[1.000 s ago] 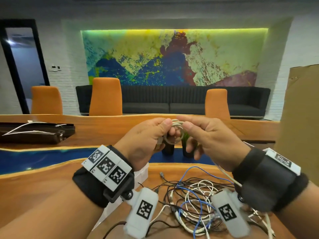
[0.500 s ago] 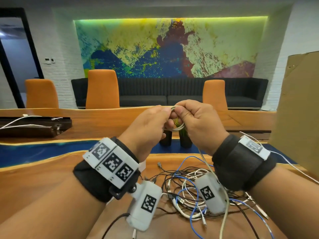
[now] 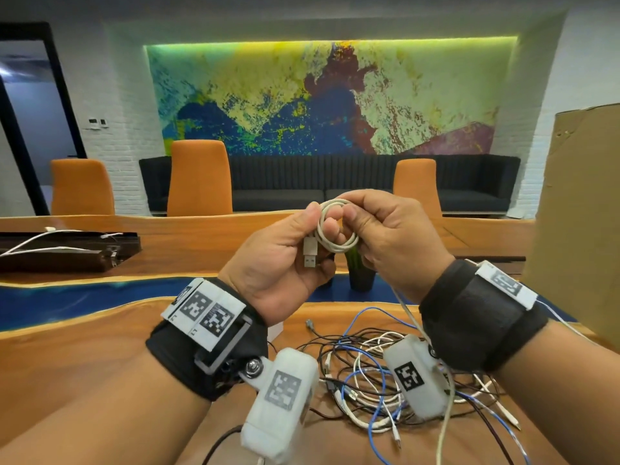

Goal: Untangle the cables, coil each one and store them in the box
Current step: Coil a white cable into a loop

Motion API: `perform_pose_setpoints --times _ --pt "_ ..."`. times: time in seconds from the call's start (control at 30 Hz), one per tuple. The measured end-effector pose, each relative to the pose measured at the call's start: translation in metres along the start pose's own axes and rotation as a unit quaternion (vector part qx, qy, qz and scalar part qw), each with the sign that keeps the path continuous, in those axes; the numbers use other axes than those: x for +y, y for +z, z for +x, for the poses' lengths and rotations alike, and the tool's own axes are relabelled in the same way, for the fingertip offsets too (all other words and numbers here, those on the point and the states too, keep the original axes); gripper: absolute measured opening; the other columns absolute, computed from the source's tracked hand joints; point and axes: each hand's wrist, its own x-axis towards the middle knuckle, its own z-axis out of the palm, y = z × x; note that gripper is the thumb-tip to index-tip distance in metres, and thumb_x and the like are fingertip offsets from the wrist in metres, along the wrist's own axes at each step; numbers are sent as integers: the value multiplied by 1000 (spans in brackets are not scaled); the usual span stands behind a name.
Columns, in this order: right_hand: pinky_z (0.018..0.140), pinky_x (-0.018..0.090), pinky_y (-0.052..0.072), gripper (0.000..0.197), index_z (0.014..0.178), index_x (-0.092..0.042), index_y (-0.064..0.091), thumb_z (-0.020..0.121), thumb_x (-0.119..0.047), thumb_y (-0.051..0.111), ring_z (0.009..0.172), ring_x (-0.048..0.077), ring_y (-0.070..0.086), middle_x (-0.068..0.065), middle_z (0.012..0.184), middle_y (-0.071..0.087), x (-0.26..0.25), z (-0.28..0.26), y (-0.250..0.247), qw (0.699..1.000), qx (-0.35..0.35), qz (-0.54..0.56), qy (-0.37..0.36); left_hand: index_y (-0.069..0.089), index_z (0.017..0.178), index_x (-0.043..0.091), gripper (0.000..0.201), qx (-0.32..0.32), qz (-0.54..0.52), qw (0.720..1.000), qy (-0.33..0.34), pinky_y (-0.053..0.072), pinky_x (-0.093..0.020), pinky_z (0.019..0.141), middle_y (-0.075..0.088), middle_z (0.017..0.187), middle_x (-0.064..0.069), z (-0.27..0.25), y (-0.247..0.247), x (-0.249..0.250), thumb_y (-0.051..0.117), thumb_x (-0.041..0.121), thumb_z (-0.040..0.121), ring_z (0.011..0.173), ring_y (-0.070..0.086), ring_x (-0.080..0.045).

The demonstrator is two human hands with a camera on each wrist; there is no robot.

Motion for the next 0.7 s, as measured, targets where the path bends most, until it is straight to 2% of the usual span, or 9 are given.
perform_pose_setpoints --times 0.17,0.2,0.27,0.3,0.4,0.47,0.5,0.6,0.7 --pt "77 34 57 21 109 -9 70 100 -10 51 89 18 68 3 96 73 -2 0 1 1000 8 -13 -11 75 89 14 25 16 -39 999 17 35 -24 66 69 70 7 4 5 -2 57 32 88 72 62 -8" --pt "74 31 57 22 111 -9 70 100 -9 50 86 13 69 -3 92 73 -2 0 2 1000 2 -3 -6 75 86 14 26 15 -42 999 17 35 -23 65 69 71 7 4 6 -1 56 31 89 71 63 -9" --pt "61 13 49 25 118 -6 66 102 -7 47 69 -2 65 -20 76 69 -1 -2 2 1000 -8 21 18 73 88 13 27 19 -43 999 24 33 -22 63 69 73 7 3 7 2 54 32 92 70 62 -8" --pt "56 9 44 27 121 -8 65 102 -7 46 61 -6 60 -24 69 64 1 -3 1 1000 -6 15 26 71 91 13 28 21 -34 999 33 31 -22 62 69 74 6 3 7 5 51 32 94 69 60 -8" --pt "58 16 40 29 123 -22 63 102 -13 46 61 0 51 -15 72 58 8 -14 -1 993 -23 -108 38 63 106 13 31 18 30 996 83 31 -22 61 75 89 4 2 6 19 40 33 103 72 59 -6" --pt "66 27 48 25 119 -26 63 101 -17 47 73 7 56 -8 85 61 9 -25 1 973 -90 -200 72 59 110 11 30 38 135 981 135 36 -22 62 77 103 0 1 8 25 36 31 106 76 61 -7" --pt "71 30 52 23 117 -26 63 101 -19 47 80 10 58 -8 90 62 8 -32 2 962 -131 -226 83 58 110 8 30 53 214 961 168 41 -22 64 77 106 -3 2 8 26 35 28 107 78 62 -7" --pt "72 25 49 16 101 -31 62 101 -23 48 80 7 56 -15 83 57 -11 -40 3 948 -205 -240 30 55 113 -6 30 36 386 895 221 49 -15 77 76 104 -8 5 6 20 37 17 107 87 66 -3" --pt "70 31 50 16 94 -27 65 100 -23 51 77 11 58 -10 79 60 -22 -33 -5 950 -216 -225 9 55 115 -11 31 19 394 893 215 49 -11 76 74 96 -8 4 5 15 37 12 106 84 68 2"
